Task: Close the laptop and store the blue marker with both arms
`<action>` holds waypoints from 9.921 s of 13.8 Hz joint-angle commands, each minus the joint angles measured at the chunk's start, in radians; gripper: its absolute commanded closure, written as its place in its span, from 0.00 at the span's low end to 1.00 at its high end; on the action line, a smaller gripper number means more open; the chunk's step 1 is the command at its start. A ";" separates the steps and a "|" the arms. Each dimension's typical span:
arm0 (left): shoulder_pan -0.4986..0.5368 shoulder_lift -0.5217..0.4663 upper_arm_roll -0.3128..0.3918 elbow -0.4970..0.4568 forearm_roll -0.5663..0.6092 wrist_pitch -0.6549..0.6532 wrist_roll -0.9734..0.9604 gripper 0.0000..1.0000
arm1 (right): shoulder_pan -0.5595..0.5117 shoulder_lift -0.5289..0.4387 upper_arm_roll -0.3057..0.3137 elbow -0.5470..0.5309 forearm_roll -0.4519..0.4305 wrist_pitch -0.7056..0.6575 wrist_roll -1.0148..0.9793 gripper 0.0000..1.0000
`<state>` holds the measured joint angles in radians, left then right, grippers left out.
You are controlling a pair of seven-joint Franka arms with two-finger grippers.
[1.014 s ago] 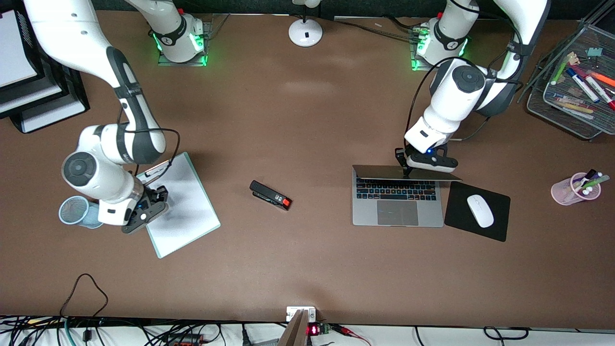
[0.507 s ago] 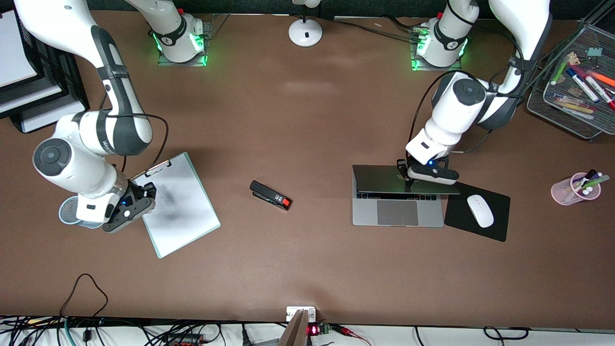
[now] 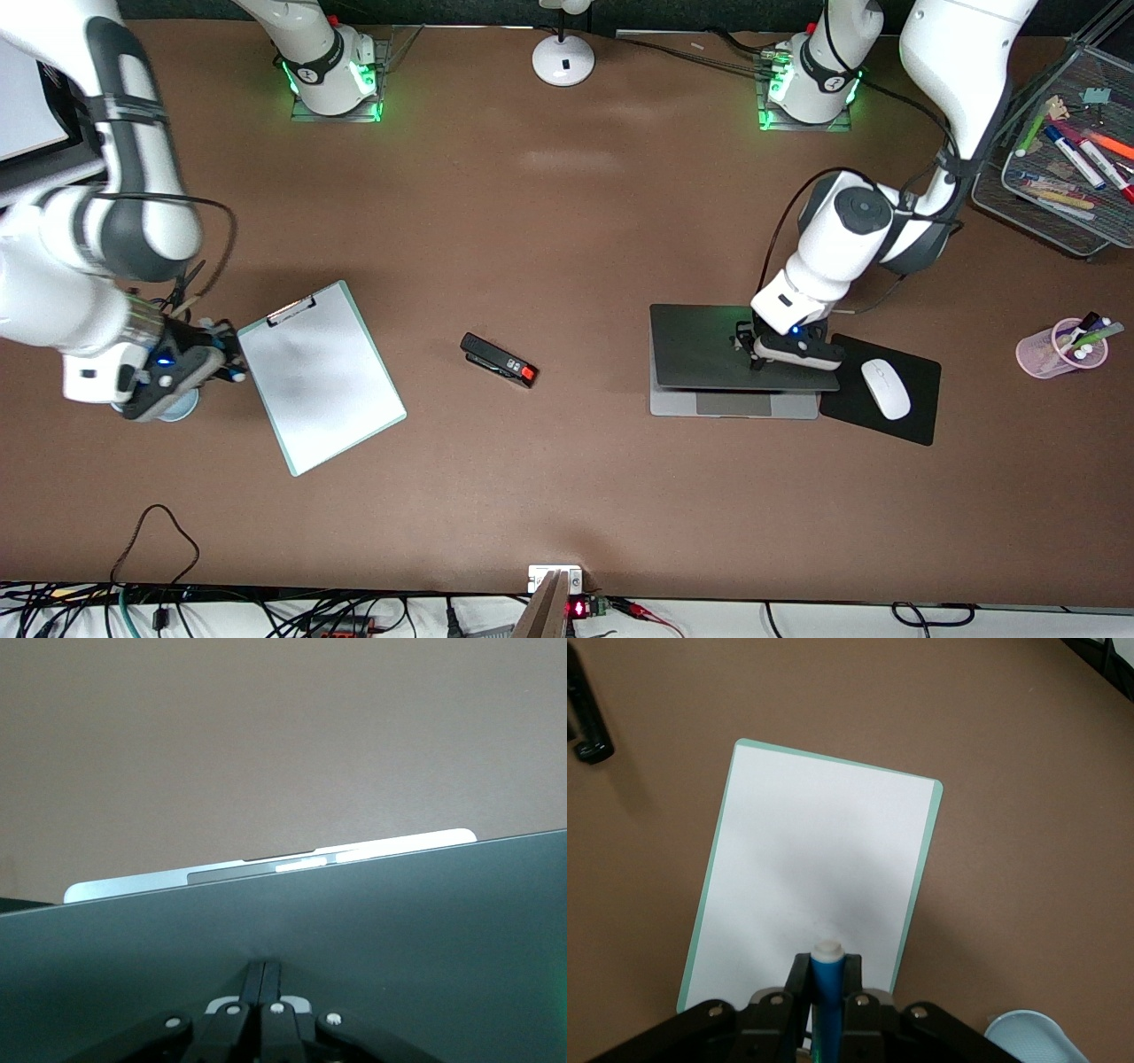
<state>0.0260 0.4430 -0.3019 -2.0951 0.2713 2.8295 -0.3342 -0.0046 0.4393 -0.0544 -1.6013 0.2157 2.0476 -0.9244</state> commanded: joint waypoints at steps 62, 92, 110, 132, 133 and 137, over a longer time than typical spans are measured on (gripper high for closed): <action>0.074 -0.408 0.031 0.523 -0.200 -1.322 0.373 0.00 | -0.223 -0.033 0.007 0.100 0.311 -0.144 -0.488 0.00; -0.015 -0.472 0.251 0.412 -0.253 -1.220 0.422 0.00 | 0.052 -0.427 0.014 0.044 -0.199 -0.563 0.870 0.00; -0.005 -0.471 0.256 0.426 -0.251 -1.222 0.429 0.00 | 0.057 -0.464 0.014 -0.054 -0.217 -0.428 0.984 0.00; -0.003 -0.449 0.257 0.429 -0.253 -1.217 0.434 0.00 | 0.106 -0.448 0.016 -0.066 -0.234 -0.411 0.960 0.00; -0.003 -0.449 0.257 0.428 -0.253 -1.217 0.434 0.00 | 0.106 -0.448 0.016 -0.066 -0.233 -0.405 0.935 0.00; -0.001 -0.446 0.257 0.428 -0.253 -1.216 0.434 0.00 | 0.106 -0.448 0.015 -0.068 -0.231 -0.399 0.888 0.00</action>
<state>0.0221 -0.0145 -0.0464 -1.6837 0.0007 1.6127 0.0756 0.0998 0.0032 -0.0383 -1.6612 -0.0135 1.6414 -0.0143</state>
